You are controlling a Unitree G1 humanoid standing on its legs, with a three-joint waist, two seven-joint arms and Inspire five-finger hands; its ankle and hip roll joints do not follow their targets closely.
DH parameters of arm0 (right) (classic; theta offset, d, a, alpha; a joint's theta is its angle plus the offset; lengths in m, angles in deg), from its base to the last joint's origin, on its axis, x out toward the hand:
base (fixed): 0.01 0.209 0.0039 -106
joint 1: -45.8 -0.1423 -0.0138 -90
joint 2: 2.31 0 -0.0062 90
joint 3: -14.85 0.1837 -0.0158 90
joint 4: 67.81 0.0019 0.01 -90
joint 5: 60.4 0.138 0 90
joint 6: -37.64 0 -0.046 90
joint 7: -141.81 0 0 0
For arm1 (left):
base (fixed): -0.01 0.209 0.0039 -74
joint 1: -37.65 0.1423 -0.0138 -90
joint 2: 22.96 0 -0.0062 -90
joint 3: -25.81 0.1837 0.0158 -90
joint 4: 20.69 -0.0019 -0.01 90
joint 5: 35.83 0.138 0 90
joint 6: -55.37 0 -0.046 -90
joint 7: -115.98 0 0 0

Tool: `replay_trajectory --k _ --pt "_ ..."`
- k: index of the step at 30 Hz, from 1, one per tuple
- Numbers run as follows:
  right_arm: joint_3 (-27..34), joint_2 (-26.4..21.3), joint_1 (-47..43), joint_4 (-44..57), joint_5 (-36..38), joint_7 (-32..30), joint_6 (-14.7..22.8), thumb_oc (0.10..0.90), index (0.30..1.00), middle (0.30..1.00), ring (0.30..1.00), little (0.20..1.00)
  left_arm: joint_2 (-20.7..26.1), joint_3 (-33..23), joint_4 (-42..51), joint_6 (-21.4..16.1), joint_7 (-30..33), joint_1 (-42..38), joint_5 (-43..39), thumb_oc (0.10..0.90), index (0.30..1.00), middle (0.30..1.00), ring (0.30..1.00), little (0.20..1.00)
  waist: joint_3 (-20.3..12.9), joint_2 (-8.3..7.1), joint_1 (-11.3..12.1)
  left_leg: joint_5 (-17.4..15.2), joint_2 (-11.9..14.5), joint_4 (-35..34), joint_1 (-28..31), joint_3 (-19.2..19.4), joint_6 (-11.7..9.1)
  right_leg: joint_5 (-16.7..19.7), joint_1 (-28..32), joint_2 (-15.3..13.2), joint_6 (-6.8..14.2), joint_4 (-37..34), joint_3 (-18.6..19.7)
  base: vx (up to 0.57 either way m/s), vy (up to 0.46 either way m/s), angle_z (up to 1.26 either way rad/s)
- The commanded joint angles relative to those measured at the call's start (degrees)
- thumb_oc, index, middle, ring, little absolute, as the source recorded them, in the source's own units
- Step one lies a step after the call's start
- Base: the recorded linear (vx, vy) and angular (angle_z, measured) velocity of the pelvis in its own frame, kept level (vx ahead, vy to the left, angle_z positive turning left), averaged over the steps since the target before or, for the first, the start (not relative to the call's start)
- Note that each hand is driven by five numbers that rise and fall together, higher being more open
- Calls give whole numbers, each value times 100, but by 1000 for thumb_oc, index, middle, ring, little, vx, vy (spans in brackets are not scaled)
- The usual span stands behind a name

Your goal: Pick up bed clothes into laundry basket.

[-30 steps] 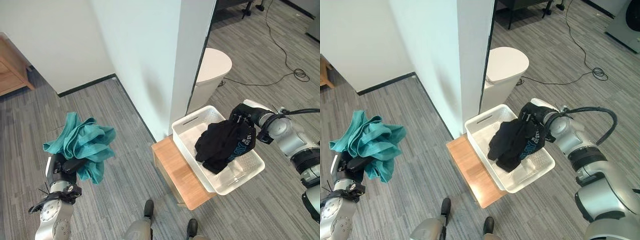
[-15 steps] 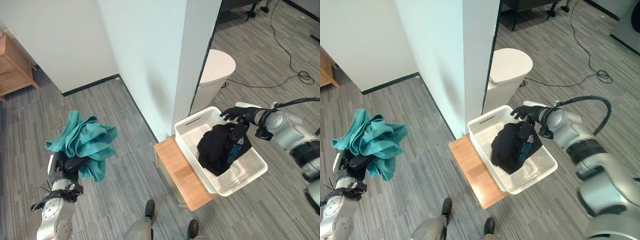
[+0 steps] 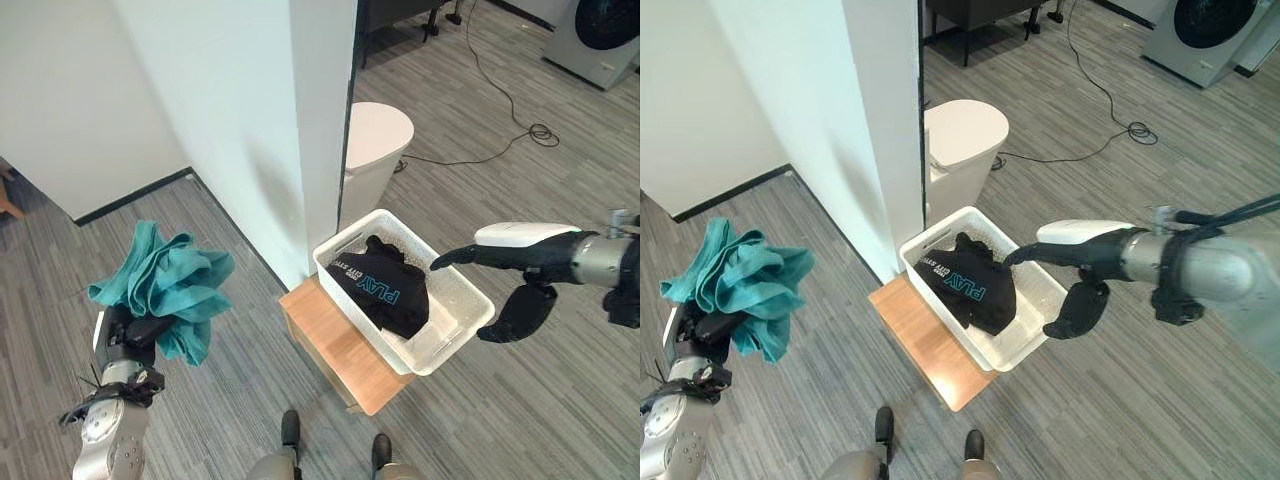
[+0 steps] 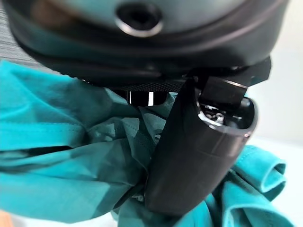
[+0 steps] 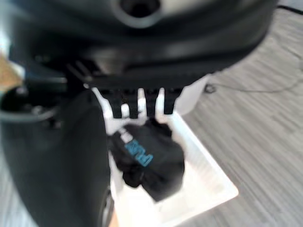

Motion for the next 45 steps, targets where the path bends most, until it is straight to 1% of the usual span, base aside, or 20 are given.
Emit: replay_trajectory --k 1,3,4,5,6,7,8,10,11,14,17,19,24,25,29,32,34,38,40,45 --pt "892 148 624 -121 812 -171 219 800 900 900 900 900 537 -247 696 -624 -235 -624 231 400 300 300 300 300 -448 -230 30 -481 667 59 516 491 -698 -609 -83 -281 183 599 3 -37 -143 30" --pt "1812 316 1494 37 925 -192 249 800 900 900 900 900 591 -167 796 -643 -259 -723 256 400 300 300 300 300 -370 -198 92 -477 752 251 508 485 -749 -675 -67 -229 124 649 42 -96 -199 3" --pt "2016 391 1643 2 1082 -198 277 800 900 900 900 900 709 -195 858 -677 -346 -821 234 400 300 300 300 300 -268 -231 79 -450 887 825 326 444 -854 -744 -64 -169 1 699 142 -166 -293 -9" --pt "2132 441 1745 -58 1175 -246 285 800 900 900 900 900 807 -205 927 -703 -380 -917 219 400 300 300 300 300 -183 -255 71 -295 953 1278 150 385 -956 -772 -59 -110 -81 725 228 -191 -341 -21" --pt "2138 355 1702 -307 1136 -329 302 800 900 900 900 900 1011 -175 1026 -750 -439 -1148 150 400 300 300 300 300 -15 -286 91 71 1010 1973 -88 61 -1063 -852 -65 14 -212 850 412 -122 -204 -20" --pt "2121 354 1681 -314 1135 -329 305 800 900 900 900 900 1015 -177 1022 -752 -439 -1154 149 400 300 300 300 300 -27 -288 86 99 1009 1955 -108 58 -1061 -831 -88 15 -213 843 409 -119 -149 -53" --pt "2049 221 1554 -611 1074 -430 336 800 900 900 900 900 1145 -157 995 -797 -460 -1330 104 400 300 300 300 300 23 -330 94 286 936 2133 -174 -355 -1047 -903 -255 81 -265 1054 688 -51 -44 -47" --pt "2078 197 1534 -775 937 -502 348 800 900 900 900 900 1295 -276 1059 -815 -454 -1425 78 400 300 300 300 300 -74 -347 -10 295 1161 1790 -93 -334 -950 -965 -400 197 -250 1184 942 62 -6 -84" --pt "2170 292 1550 -956 1017 -533 343 800 900 900 900 900 1614 -247 1063 -877 -509 -1644 34 400 300 300 300 300 -222 -222 -80 339 1491 959 135 -483 -889 -1075 -512 344 -182 1331 1249 161 81 -75" --pt "1993 461 1292 -986 1295 -562 376 800 900 900 900 900 2077 -180 1112 -958 -535 -1959 41 400 300 300 300 300 -238 -81 -130 98 1432 775 260 -814 -877 -1121 -626 433 -157 1456 1496 78 65 -50" --pt "1767 692 1142 -1069 1331 -534 351 800 900 900 900 900 2559 -115 1094 -1010 -576 -2247 59 400 300 300 300 300 -338 -69 -285 -236 1425 804 343 -587 -858 -1098 -589 346 -102 1419 1627 87 109 -64" --pt "1711 752 1150 -1097 1331 -531 350 800 900 900 900 900 3242 296 907 -1026 -692 -2835 68 400 300 300 300 300 -381 5 -377 -378 1356 665 467 -317 -838 -951 -480 182 37 1203 1628 74 214 -15" --pt "1842 1014 1409 -1113 1223 -617 383 800 900 900 900 900 4131 1014 626 -1045 -658 -3779 399 400 300 300 300 300 -437 58 -500 -383 1241 156 690 16 -795 -827 -597 -25 263 1232 1536 12 169 -4" --pt "1889 1051 1457 -1108 1221 -618 382 800 900 900 900 900 4139 1121 583 -1055 -656 -3892 396 400 300 300 300 300 -436 38 -465 -375 1233 144 694 18 -792 -831 -601 -33 268 1236 1537 15 125 0" --pt "1739 1122 1487 -1093 1084 -589 304 800 900 900 900 900 5264 2621 195 -945 -586 -5532 1250 400 300 300 300 300 -517 110 -627 -473 1094 131 720 225 -718 -598 -648 -242 494 1055 1629 10 152 2" --pt "1869 1202 1727 -1041 995 -560 251 800 900 900 900 900 5656 3894 35 -888 -565 -6757 1852 400 300 300 300 300 -565 105 -663 -536 1023 143 741 273 -658 -526 -627 -348 574 967 1663 19 88 -10" --pt "1909 1268 1873 -932 1010 -464 171 800 900 900 900 900 5696 5137 -177 -846 -585 -7964 2297 400 300 300 300 300 -600 103 -688 -611 969 197 736 318 -614 -454 -647 -413 639 926 1734 23 85 -6" --pt "1606 1394 1801 -772 979 -284 26 800 900 900 900 900 5392 6480 -553 -791 -753 -9314 2363 400 300 300 300 300 -640 54 -734 -735 944 283 781 479 -564 -296 -677 -450 705 751 1895 29 56 -18" --pt "1404 1446 1638 -706 987 -224 -32 800 900 900 900 900 5141 6807 -703 -763 -829 -9658 2255 400 300 300 300 300 -636 10 -785 -783 956 340 797 600 -551 -214 -746 -429 724 684 2031 18 38 -39" --pt "808 1455 1113 -682 884 -156 -119 800 900 900 900 900 4696 6546 -1099 -650 -971 -9375 1991 400 300 300 300 300 -606 -11 -894 -800 1001 224 982 941 -567 -128 -855 -353 716 606 2196 40 21 -50"
